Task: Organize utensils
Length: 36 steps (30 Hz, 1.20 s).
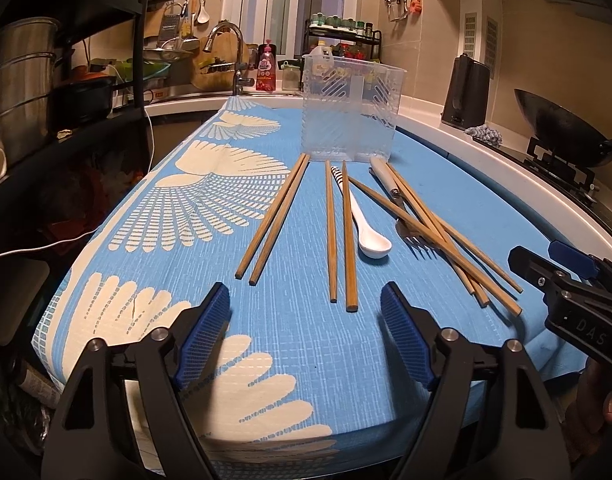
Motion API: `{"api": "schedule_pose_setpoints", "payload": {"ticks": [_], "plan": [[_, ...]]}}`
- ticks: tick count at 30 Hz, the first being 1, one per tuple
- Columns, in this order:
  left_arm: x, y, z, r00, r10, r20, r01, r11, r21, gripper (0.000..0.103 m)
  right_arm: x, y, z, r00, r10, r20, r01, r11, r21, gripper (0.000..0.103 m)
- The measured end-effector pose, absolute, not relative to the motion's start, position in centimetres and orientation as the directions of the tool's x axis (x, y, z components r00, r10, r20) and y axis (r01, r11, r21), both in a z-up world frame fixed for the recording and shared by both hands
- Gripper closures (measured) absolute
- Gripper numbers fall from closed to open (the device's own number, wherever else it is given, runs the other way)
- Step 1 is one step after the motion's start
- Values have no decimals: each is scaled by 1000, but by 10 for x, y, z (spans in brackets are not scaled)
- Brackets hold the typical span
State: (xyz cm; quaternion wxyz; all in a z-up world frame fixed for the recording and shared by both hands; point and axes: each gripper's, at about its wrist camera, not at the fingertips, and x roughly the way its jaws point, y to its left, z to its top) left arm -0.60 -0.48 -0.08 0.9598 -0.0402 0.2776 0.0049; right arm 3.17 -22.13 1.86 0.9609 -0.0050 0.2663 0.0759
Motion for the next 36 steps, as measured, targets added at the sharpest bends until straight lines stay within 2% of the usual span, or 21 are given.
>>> {"api": "schedule_pose_setpoints", "payload": {"ticks": [2,5,7,10,13,17,26,31,34,36], "plan": [[-5,-4,0,846,-24,-532,-22,997,-80,39,31,-222,19,847,148,-511,-152,988,34,32],[-5,-4,0,849,-45,-527,1,997,-83,55,32,-222,19,843,161,-513,-162,986,43,40],[-5,-3,1,853,-46,-521,2,997,-83,62,34,-223,18,836,181,-518,-174,983,62,52],[-2,2,0,856,-27,-517,-13,997,-73,68,38,-225,17,827,194,-527,-180,980,79,62],[2,13,1,858,-1,-513,-44,996,-76,76,42,-226,16,820,205,-534,-188,978,86,67],[12,30,1,854,18,-521,-76,993,-89,92,49,-223,13,800,228,-555,-211,973,95,71],[32,43,-4,825,1,-565,-79,990,-114,92,55,-209,3,753,273,-599,-275,957,91,73],[35,30,-7,819,-7,-574,-45,996,-76,92,59,-211,2,745,269,-610,-269,959,93,95],[37,25,-8,818,-9,-575,-35,997,-66,93,60,-212,3,742,276,-610,-277,956,96,95],[38,23,-8,818,-13,-575,-27,998,-60,97,59,-214,5,751,266,-605,-268,959,90,95]]}}
